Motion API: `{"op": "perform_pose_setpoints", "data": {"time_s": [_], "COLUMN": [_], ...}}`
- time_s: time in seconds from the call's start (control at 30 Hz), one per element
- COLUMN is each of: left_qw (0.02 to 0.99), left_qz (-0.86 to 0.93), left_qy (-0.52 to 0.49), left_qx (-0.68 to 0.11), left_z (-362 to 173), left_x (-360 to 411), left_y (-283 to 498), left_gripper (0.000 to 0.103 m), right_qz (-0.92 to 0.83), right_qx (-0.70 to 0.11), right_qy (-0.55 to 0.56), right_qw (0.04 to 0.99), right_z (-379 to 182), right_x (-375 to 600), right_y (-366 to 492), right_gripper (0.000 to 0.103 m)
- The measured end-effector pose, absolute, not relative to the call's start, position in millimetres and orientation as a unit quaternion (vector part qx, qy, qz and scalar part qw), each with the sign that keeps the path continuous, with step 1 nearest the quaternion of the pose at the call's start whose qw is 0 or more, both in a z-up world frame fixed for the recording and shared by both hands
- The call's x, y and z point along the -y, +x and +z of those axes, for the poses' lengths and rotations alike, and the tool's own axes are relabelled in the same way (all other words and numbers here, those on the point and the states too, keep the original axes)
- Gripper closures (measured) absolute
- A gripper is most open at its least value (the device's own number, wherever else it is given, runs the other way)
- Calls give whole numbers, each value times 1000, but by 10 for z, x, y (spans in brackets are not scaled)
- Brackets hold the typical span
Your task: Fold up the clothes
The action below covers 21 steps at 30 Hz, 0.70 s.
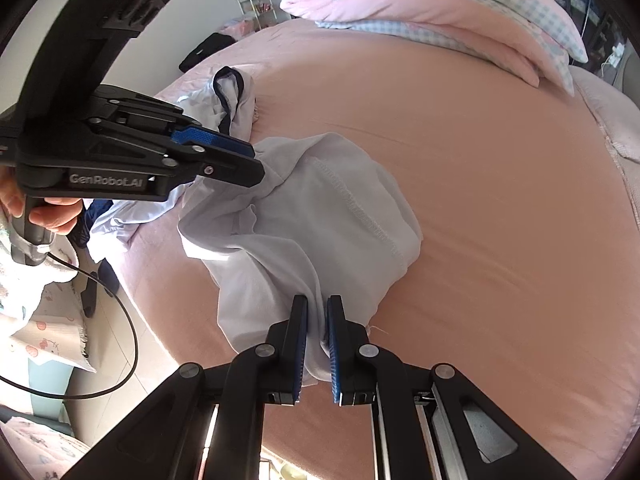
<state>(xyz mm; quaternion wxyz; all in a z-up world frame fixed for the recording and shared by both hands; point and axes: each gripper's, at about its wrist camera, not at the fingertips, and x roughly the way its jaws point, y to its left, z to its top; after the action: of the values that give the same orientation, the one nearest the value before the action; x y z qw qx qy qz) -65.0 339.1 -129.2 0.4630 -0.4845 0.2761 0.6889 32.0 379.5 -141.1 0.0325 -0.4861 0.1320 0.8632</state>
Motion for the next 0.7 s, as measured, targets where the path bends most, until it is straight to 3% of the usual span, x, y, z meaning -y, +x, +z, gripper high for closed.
{"op": "perform_pose_setpoints", "data": {"time_s": [0.23,0.7], "left_qw": [432,427], "left_qz": [664,666], "left_qy": [-547,-548], "left_qx": [-271,-273], "left_z": [-1632,-1685], "left_x": [-3384,-3345], "left_y": [-789,-738], "left_gripper": [86,85], "right_qz": [871,887], "right_qx": [-127,-170], "right_qy": [-470,-408], "right_qw": [67,136], "right_z": [-1362,-1071], "right_x": [-3813,-4204], "right_y": [312,256], "right_gripper": [95,98]}}
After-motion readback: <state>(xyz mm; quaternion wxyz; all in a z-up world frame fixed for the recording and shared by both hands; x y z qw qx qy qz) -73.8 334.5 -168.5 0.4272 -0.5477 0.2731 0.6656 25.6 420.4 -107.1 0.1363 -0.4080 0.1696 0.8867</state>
